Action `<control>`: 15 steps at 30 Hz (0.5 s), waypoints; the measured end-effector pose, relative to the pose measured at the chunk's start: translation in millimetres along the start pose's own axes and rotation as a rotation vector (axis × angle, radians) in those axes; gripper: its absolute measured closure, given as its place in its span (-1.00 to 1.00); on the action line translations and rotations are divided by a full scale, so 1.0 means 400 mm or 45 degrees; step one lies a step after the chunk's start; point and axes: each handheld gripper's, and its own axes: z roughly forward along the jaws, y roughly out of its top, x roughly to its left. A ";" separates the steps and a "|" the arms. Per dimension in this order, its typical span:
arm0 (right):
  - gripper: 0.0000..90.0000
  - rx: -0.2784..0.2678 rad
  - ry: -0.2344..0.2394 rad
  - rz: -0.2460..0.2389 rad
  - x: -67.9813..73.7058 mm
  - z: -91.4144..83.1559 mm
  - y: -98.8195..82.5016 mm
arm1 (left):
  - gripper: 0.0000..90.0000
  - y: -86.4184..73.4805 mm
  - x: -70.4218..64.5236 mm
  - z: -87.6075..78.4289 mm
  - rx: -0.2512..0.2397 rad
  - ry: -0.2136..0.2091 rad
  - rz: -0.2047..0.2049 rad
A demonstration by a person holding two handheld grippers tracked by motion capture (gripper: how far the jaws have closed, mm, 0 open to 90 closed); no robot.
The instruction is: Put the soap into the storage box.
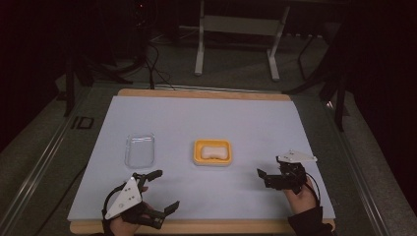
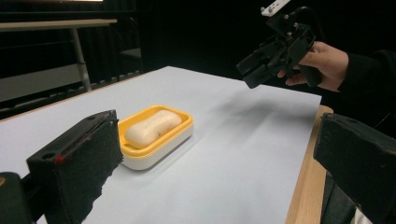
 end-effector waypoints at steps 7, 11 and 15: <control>-0.69 0.010 0.003 -0.002 0.001 0.007 -0.003 | -0.97 0.000 -0.002 0.001 0.007 -0.002 0.004; -0.69 0.016 0.001 -0.004 0.001 0.010 -0.005 | -0.97 0.000 -0.002 0.001 0.006 -0.001 0.003; -0.69 0.012 -0.003 -0.001 -0.001 0.010 -0.006 | -0.97 0.000 -0.002 0.002 0.010 -0.002 0.006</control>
